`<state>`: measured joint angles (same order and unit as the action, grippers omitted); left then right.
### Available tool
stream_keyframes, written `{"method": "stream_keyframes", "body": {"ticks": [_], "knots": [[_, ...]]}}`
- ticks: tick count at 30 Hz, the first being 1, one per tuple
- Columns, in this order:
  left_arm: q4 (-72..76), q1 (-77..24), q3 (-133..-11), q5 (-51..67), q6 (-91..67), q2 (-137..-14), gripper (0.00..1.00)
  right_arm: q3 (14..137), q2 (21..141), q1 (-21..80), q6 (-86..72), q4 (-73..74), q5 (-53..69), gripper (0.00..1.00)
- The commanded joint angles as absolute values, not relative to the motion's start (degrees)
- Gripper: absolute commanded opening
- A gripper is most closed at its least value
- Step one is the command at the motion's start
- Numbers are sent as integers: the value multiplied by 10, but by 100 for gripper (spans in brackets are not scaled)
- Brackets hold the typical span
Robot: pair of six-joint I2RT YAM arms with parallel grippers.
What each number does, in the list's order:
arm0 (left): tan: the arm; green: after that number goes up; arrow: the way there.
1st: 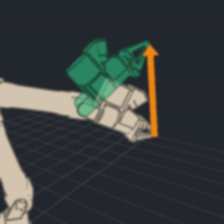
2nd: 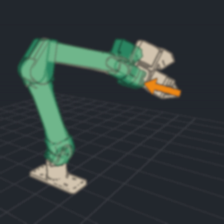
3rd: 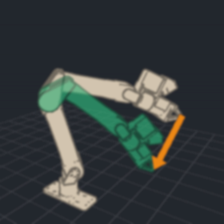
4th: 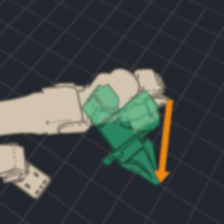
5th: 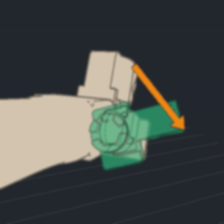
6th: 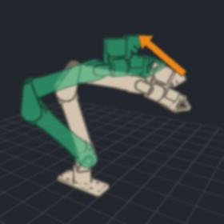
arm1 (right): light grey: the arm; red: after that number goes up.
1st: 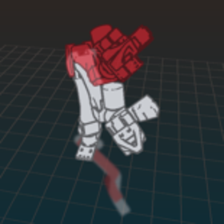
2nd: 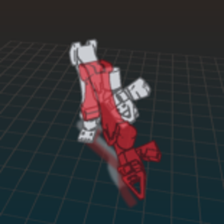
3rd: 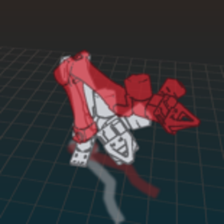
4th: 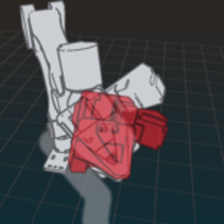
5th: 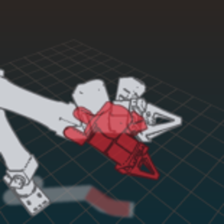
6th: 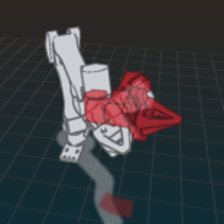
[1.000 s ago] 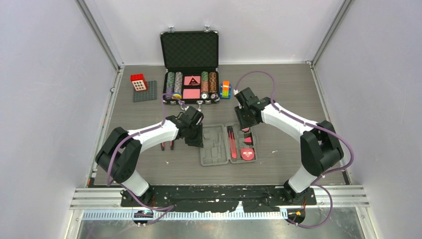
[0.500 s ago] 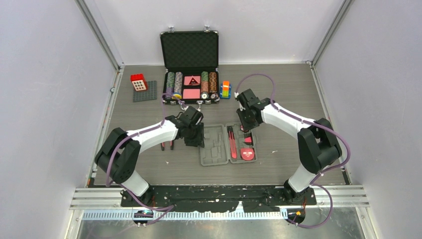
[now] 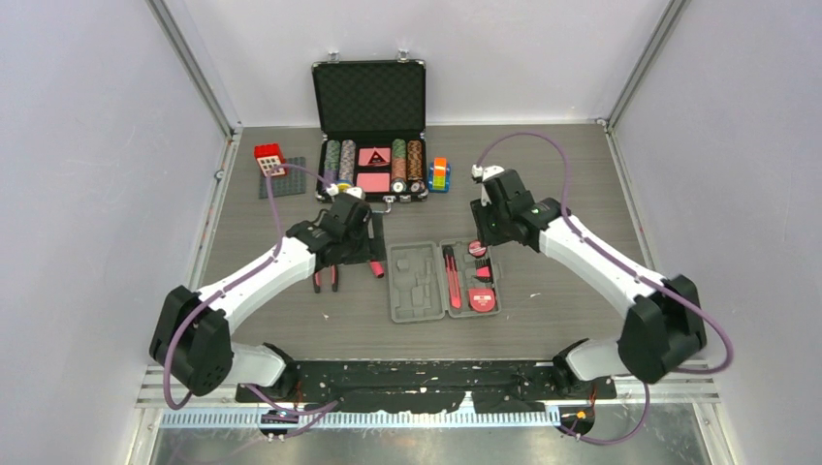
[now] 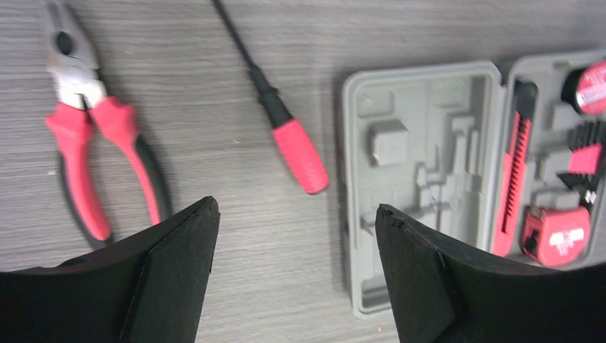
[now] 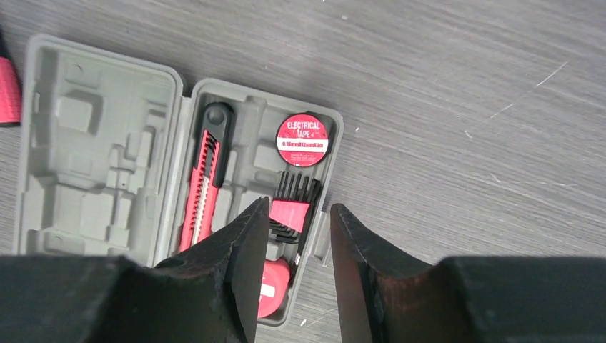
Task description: Pack the tool kit
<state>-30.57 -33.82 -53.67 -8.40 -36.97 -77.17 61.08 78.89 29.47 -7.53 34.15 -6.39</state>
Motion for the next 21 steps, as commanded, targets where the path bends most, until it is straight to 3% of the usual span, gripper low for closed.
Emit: {"method": "stream_keyframes", "body": {"ticks": [1,6,13,21], "knots": [[-325,-319,-550,-141,-350,-768,82,585,714,292,-71,284,-92,45],[-332,-319,-595,-133,-343,-845,80,517,634,290,-91,220,-104,52],[-329,-319,-636,-126,-351,-940,67,459,541,285,-104,180,-129,64],[-339,-319,-658,-124,-364,-1011,53,423,499,279,-98,175,-143,67]]}}
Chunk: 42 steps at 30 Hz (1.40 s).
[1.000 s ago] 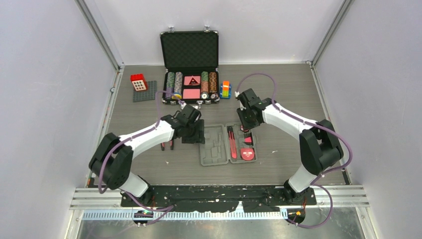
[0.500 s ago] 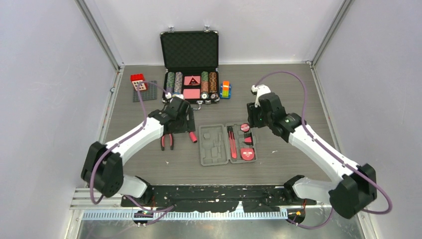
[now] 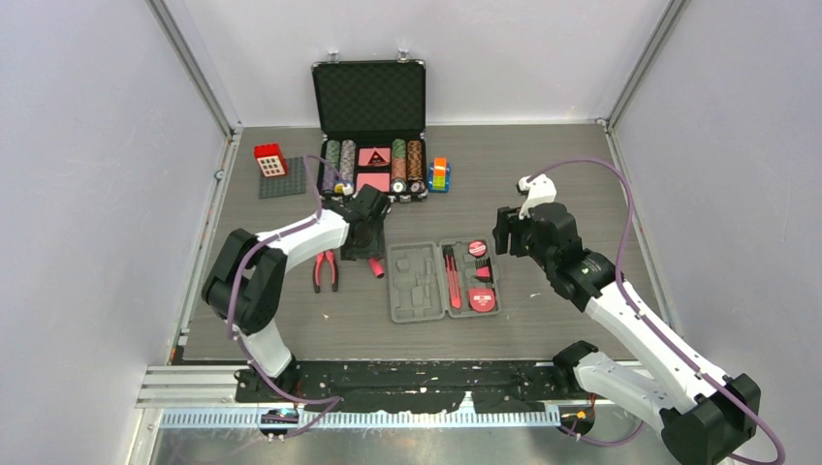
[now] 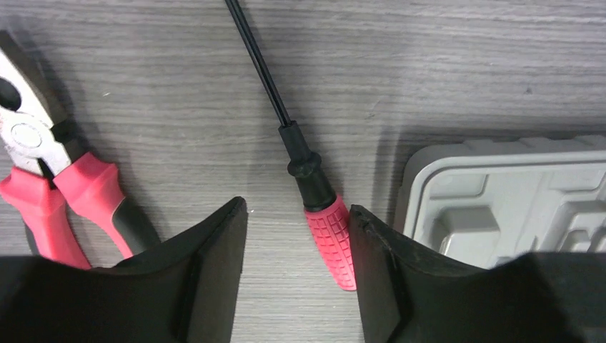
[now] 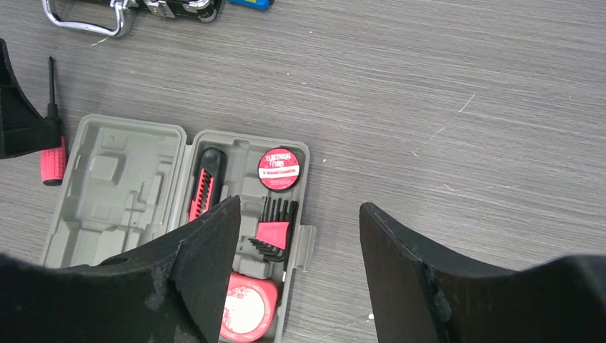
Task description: Pack the tool kit
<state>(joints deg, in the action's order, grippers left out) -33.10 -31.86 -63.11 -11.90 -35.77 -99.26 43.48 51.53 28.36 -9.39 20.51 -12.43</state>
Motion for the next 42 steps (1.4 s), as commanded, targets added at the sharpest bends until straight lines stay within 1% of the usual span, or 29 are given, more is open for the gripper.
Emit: {"method": "stream_keyframes", "body": {"ticks": [1,4,7,10,12,15,17,23,29,37,42], "knots": [[-340,-319,-660,-123,-367,-1019,52,421,495,279,-97,175,-143,67],[-344,-319,-666,-120,-371,-1040,46,413,487,278,-97,175,-144,67],[-347,-319,-665,-119,-374,-1042,38,410,477,277,-98,175,-143,67],[-350,-319,-660,-109,-374,-1031,27,405,463,277,-97,175,-145,67],[-349,-319,-652,-102,-374,-1016,18,403,458,277,-97,174,-145,67],[-344,-319,-631,-89,-376,-974,6,402,455,277,-98,174,-140,67],[-340,-319,-622,-79,-377,-944,0,402,452,277,-98,174,-137,67],[-349,-335,-618,-62,-391,-869,0,402,448,277,-99,174,-120,67],[-326,-399,-616,-27,-449,-830,0,401,442,277,-106,178,-89,67],[-248,-486,-618,-16,-550,-869,2,407,441,277,-110,198,-47,67],[-224,-508,-622,-26,-578,-916,4,410,428,277,-119,210,-21,68]]}}
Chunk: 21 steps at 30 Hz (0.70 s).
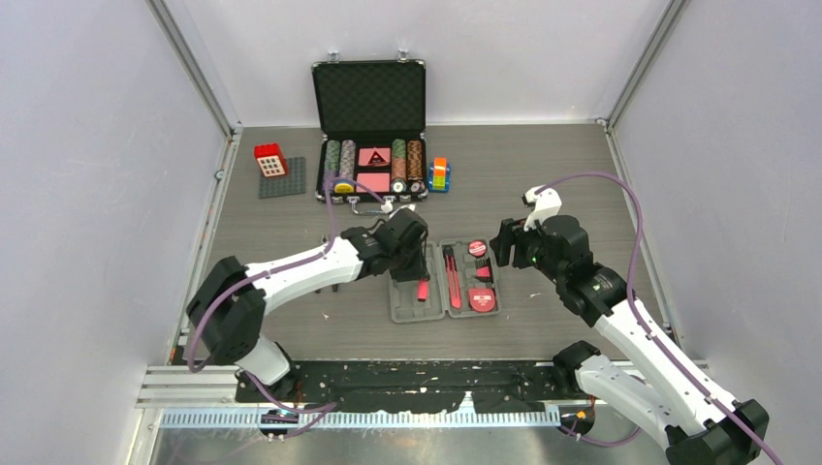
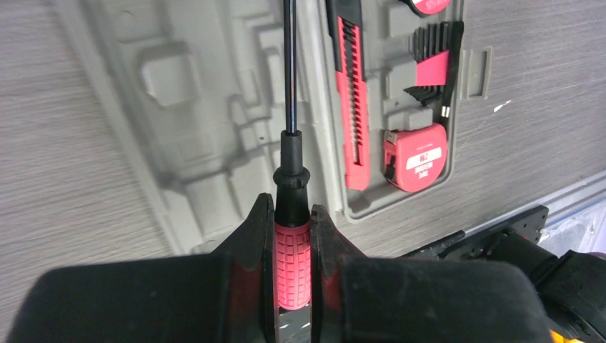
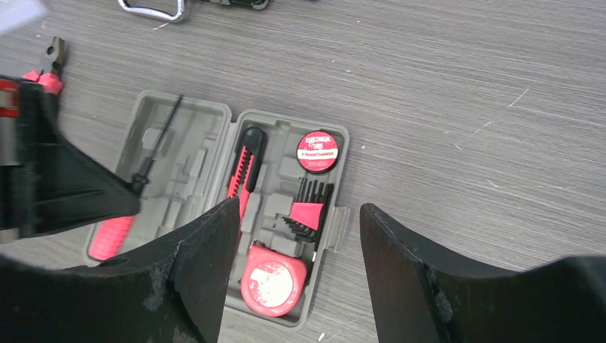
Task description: Pack the tool kit
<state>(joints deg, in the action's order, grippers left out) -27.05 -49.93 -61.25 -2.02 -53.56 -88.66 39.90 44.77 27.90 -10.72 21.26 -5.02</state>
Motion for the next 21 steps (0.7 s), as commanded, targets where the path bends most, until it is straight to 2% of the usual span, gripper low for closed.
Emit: {"method": "stream_keyframes", "body": {"ticks": [1,7,21], "knots": [[-219,-510,-623,-27,-580,-924,5,410,426,277,-120,213,-19,68],[-202,-525,-628,-30,-598,-956,6,406,410,277,-122,229,-8,68],[-177,-533,-608,-63,-630,-979,23,417,428,277,-116,236,27,68]]}}
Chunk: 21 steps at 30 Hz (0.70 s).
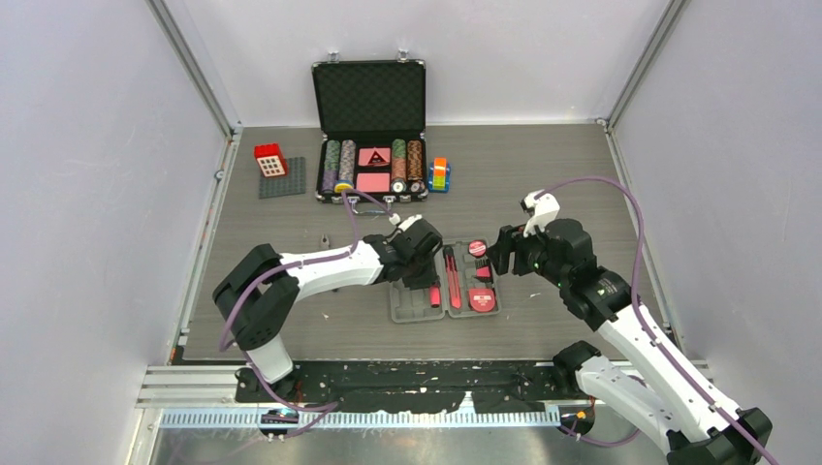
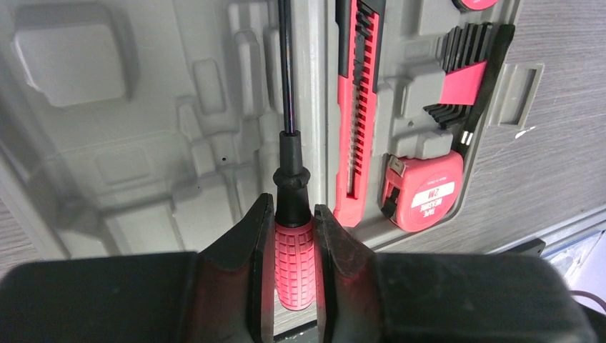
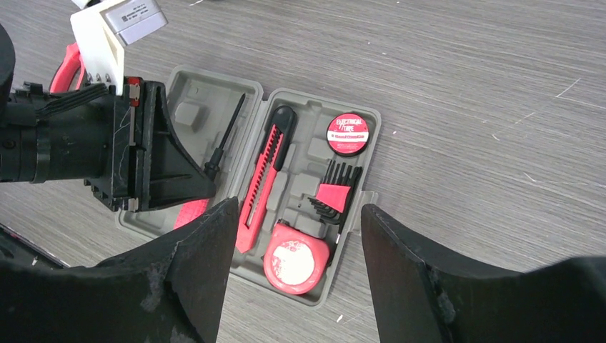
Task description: Pack the tool kit
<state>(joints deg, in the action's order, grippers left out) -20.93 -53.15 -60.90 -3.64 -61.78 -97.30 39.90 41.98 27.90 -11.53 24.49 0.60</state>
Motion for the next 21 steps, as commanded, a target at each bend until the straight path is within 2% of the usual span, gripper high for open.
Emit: {"method": "stream_keyframes", "body": {"ticks": [1,7,13,21], "knots": [[-177,-533,-608,-66,-630,-979,25,418,430,277,-116,237,30,68],[-174,-533,-602,-71,-627,-978,35,424,443,277,-114,238,50,68],[-176,-533,-593,-74,-620,-958,37,430,459,277,-116,237,79,68],[-205,-529,-561,-134,-582,-859,33,439,519,280,-152,223,148,54]]}}
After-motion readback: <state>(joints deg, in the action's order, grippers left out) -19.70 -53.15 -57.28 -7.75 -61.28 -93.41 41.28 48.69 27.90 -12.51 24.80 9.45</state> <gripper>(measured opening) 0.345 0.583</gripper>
